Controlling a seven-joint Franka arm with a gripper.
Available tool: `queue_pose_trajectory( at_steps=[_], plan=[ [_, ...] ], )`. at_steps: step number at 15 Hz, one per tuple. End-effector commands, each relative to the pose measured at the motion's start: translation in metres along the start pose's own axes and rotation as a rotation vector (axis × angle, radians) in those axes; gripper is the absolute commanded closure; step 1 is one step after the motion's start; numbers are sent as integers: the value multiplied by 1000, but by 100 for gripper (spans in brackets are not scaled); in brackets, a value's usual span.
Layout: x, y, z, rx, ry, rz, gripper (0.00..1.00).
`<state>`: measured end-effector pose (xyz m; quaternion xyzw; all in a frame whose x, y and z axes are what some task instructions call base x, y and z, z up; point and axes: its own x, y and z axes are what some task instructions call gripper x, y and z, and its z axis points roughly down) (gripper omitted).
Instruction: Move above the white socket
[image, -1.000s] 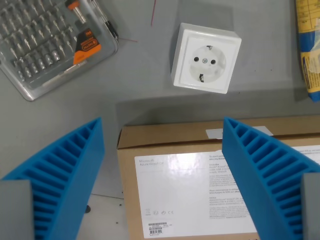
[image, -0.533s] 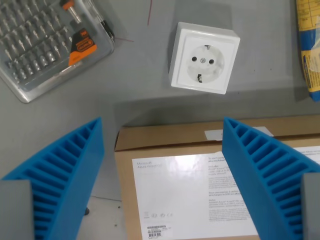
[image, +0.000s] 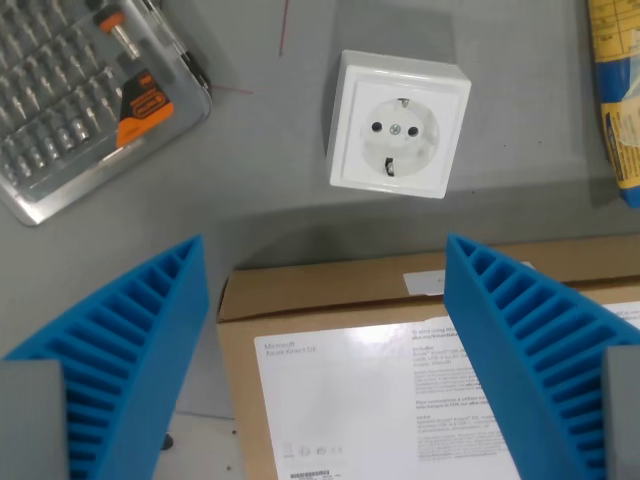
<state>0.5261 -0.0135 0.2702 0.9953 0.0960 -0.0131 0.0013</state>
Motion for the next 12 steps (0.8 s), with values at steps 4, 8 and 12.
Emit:
queue_pose_trajectory(
  at_steps=[4, 8, 12],
  plan=[
    [1, 8, 14, 3, 45, 87, 0],
    [1, 12, 24, 5, 52, 106, 0],
    [2, 17, 36, 9, 56, 127, 0]
  ],
)
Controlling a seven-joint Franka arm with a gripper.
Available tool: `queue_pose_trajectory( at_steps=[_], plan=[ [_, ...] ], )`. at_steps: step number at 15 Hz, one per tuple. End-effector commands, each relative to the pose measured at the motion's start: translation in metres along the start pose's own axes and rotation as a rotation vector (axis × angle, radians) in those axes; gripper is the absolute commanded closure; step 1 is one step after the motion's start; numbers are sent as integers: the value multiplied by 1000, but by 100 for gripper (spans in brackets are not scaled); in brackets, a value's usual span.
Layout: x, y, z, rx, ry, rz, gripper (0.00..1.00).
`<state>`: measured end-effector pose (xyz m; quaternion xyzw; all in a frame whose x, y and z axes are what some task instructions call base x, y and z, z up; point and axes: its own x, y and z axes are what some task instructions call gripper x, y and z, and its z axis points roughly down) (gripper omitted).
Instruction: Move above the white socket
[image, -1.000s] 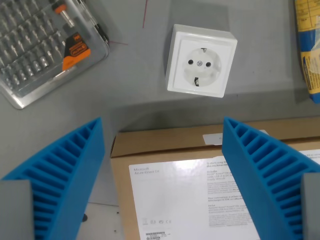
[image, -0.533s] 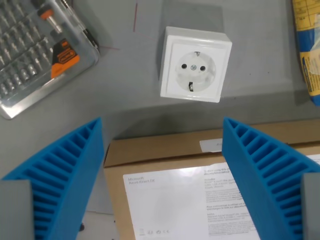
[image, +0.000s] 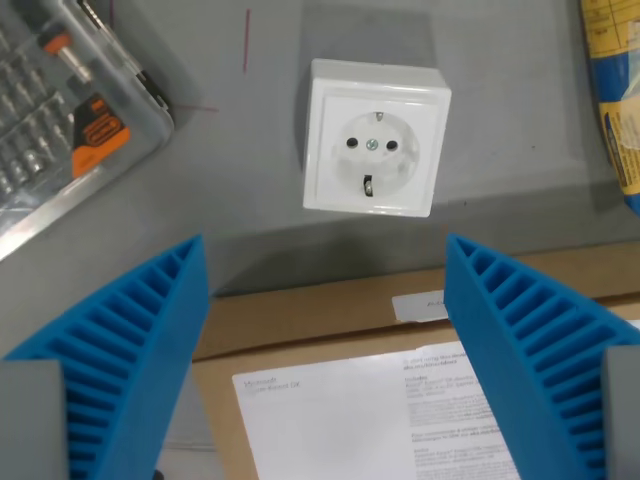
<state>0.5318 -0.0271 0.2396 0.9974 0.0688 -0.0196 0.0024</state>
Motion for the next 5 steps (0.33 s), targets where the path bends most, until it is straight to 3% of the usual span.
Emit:
queue_pose_trajectory(
  at_steps=[1, 5],
  plan=[
    [-1, 4, 9, 13, 67, 76, 0],
    [0, 9, 20, 19, 71, 93, 0]
  ],
)
